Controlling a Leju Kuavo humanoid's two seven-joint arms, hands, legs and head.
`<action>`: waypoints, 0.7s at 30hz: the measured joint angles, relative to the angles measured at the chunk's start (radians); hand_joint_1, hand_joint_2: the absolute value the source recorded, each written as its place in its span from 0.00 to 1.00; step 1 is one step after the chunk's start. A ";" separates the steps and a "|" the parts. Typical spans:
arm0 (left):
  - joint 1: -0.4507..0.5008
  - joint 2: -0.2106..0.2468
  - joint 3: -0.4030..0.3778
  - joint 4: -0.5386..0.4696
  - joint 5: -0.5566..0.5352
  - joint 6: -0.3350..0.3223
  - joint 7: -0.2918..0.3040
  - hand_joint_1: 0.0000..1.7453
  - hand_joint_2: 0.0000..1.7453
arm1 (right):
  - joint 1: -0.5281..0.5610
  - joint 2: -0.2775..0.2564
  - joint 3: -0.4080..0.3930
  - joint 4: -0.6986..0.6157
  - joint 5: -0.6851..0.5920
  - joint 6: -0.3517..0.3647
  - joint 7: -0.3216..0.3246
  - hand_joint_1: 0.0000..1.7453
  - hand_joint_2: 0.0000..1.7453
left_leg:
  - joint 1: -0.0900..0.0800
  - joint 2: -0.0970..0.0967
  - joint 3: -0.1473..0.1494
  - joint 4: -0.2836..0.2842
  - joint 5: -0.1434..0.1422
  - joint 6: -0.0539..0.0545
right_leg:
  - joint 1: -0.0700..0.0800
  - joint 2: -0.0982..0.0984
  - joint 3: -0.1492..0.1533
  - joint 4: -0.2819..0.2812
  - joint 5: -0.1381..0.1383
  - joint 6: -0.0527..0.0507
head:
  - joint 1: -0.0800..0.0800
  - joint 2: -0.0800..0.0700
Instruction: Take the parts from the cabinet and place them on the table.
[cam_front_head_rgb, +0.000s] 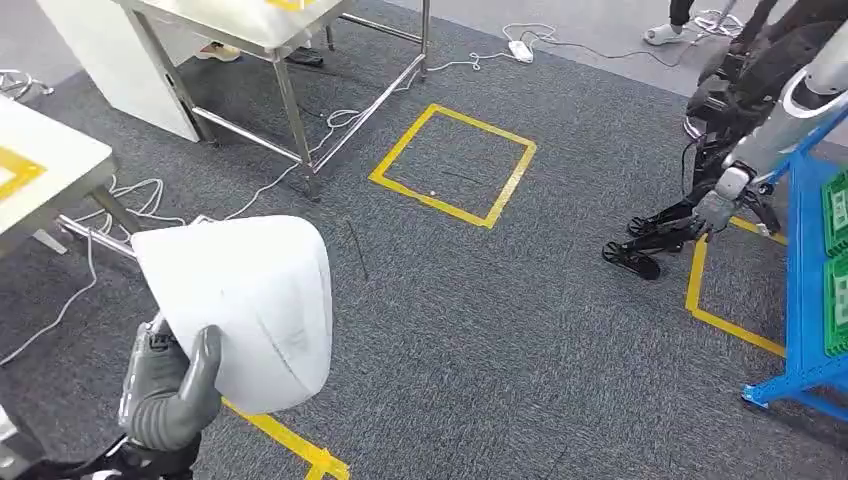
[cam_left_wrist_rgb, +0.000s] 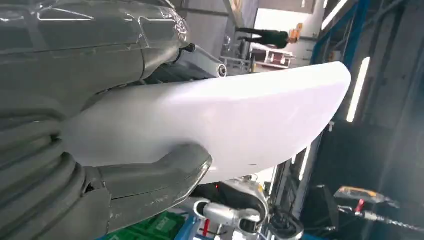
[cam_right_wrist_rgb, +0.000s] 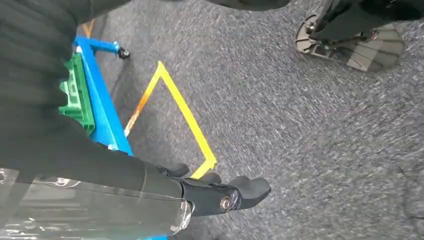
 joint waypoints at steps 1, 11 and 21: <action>-0.004 0.000 0.000 0.000 -0.003 0.003 0.016 1.00 1.00 | 0.002 0.000 0.000 0.000 0.000 0.000 -0.001 0.00 1.00 | -0.001 -0.010 -0.003 0.001 0.002 0.003 | 0.000 0.004 -0.036 0.083 -0.040 0.001 | 0.001 0.000; -0.031 -0.002 0.000 -0.005 -0.006 0.015 0.061 1.00 1.00 | -0.008 -0.008 0.006 0.001 0.000 -0.005 -0.006 0.00 1.00 | -0.007 -0.125 -0.014 0.000 0.018 -0.009 | 0.019 0.063 0.040 -0.111 0.090 -0.060 | 0.012 0.000; -0.038 -0.002 0.001 -0.010 -0.005 0.032 0.082 1.00 1.00 | -0.007 0.000 0.008 0.001 0.000 -0.006 -0.005 0.00 1.00 | 0.012 -0.008 -0.078 0.163 -0.046 -0.062 | -0.002 -0.029 0.043 -0.136 0.108 -0.048 | 0.000 0.000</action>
